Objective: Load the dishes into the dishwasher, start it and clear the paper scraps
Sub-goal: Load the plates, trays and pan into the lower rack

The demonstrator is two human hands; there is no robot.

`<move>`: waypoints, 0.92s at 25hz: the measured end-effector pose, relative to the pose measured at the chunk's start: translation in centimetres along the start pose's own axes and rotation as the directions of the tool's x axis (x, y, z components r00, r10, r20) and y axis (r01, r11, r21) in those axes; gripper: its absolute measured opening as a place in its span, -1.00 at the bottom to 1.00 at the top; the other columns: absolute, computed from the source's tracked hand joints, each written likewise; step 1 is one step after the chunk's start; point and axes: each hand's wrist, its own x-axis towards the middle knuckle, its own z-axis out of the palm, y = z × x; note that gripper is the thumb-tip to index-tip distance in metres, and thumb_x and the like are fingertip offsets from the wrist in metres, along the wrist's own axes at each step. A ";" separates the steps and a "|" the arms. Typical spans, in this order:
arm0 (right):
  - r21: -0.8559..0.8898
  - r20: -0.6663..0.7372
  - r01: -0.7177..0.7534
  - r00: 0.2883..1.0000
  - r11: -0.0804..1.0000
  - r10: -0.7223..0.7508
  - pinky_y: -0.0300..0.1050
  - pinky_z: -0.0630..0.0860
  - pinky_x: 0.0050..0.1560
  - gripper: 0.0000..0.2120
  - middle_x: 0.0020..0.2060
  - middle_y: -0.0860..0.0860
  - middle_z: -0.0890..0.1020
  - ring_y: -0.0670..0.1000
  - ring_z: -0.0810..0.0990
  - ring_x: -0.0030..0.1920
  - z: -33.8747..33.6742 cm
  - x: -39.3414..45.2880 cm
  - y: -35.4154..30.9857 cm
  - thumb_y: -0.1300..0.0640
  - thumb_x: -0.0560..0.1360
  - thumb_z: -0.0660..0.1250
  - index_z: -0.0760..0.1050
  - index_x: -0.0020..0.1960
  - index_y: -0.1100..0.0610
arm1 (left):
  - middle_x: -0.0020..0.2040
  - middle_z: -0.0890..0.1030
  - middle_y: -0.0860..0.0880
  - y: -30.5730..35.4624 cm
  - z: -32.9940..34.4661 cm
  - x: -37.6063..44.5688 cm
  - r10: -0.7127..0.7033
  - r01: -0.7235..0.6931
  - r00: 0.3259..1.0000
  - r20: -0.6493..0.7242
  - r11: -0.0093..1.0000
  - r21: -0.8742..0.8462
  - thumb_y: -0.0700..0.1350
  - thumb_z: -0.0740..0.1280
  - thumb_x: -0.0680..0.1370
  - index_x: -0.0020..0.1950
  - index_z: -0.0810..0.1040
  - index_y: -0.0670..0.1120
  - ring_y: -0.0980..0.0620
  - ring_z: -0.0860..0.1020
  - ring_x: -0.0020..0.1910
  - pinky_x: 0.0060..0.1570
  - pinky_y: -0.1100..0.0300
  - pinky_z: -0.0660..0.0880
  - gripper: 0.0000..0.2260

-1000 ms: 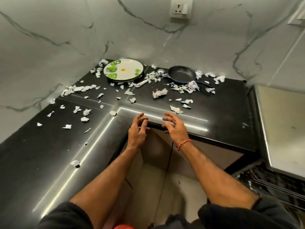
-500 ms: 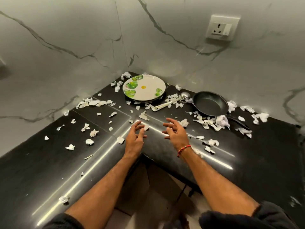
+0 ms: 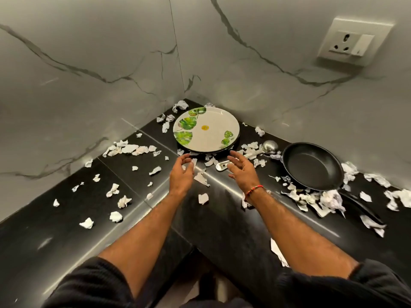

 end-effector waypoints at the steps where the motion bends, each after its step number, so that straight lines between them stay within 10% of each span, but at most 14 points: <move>1: -0.015 0.009 -0.014 1.000 1.000 0.014 0.02 0.52 0.25 -0.55 0.32 0.03 0.54 0.01 0.54 0.28 0.3 1.1 0.0 0.27 0.58 0.29 0.39 0.43 0.03 | 0.08 0.60 0.19 -0.1 0.2 1.8 -0.037 0.037 0.999 -0.011 0.999 -0.001 -0.09 0.33 0.61 0.28 0.51 0.12 -0.03 0.66 0.03 0.06 -0.07 0.63 -0.75; 9: -0.074 -0.025 -0.097 0.995 0.993 0.095 0.10 0.44 0.36 -0.51 0.36 0.05 0.50 0.02 0.47 0.37 1.0 7.6 -0.5 0.30 0.57 0.28 0.38 0.45 0.01 | 0.26 0.52 -0.09 -3.6 2.7 16.1 -0.342 0.349 0.934 -0.100 0.934 0.068 0.40 0.37 0.24 0.31 0.48 0.02 -0.18 0.58 0.19 0.12 -0.13 0.60 -0.26; 14: -0.085 -0.086 -0.128 0.989 0.988 0.121 -0.03 0.51 0.25 -0.57 0.31 0.03 0.53 -0.03 0.51 0.28 -0.2 7.3 0.7 0.29 0.59 0.28 0.40 0.43 0.05 | 0.38 0.33 -0.15 -0.9 3.4 14.5 -0.298 0.320 0.947 -0.121 0.912 0.257 0.00 0.29 0.58 0.47 0.36 -0.06 -0.25 0.51 0.19 0.08 0.06 0.41 -0.54; 23: -0.009 -0.083 -0.109 0.991 0.994 0.107 0.16 0.50 0.28 -0.60 0.32 0.00 0.53 0.01 0.51 0.31 -1.0 4.6 0.4 0.25 0.59 0.30 0.43 0.37 -0.06 | 0.34 0.53 -0.14 1.8 -0.9 9.7 -0.282 0.230 0.908 -0.310 0.954 -0.193 -0.20 0.18 0.61 0.50 0.39 -0.02 -0.14 0.50 0.30 0.17 0.16 0.39 -0.56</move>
